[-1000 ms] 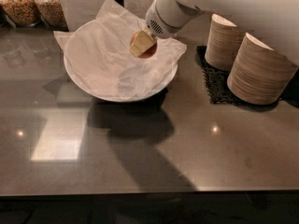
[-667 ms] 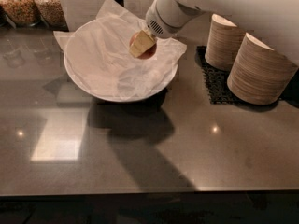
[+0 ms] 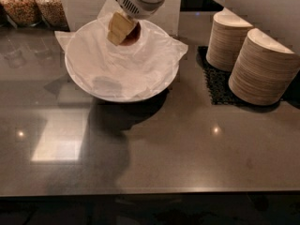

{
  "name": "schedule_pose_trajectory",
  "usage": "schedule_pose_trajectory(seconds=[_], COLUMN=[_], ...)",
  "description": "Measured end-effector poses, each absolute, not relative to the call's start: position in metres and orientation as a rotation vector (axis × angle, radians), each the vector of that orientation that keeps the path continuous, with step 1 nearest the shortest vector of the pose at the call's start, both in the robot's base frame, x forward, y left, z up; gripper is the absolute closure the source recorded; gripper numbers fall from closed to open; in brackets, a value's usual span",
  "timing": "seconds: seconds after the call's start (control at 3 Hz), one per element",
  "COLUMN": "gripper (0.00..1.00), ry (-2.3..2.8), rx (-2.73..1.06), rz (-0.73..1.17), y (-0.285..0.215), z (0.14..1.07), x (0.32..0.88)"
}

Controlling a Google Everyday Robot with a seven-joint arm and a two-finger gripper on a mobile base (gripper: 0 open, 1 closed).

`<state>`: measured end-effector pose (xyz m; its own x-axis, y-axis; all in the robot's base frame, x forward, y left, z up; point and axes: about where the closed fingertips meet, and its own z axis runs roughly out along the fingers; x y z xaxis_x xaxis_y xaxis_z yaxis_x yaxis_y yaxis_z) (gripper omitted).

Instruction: Pick apple from white bowl

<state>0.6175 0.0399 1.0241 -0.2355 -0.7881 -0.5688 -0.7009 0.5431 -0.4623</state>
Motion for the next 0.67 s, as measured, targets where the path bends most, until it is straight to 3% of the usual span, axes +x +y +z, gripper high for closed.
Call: schedule_pose_trajectory(seconds=[0.67], gripper=[1.0], ry=[1.991], rx=[-1.211], rz=[-0.197], y=[0.0306], z=[1.0247], x=[0.6187])
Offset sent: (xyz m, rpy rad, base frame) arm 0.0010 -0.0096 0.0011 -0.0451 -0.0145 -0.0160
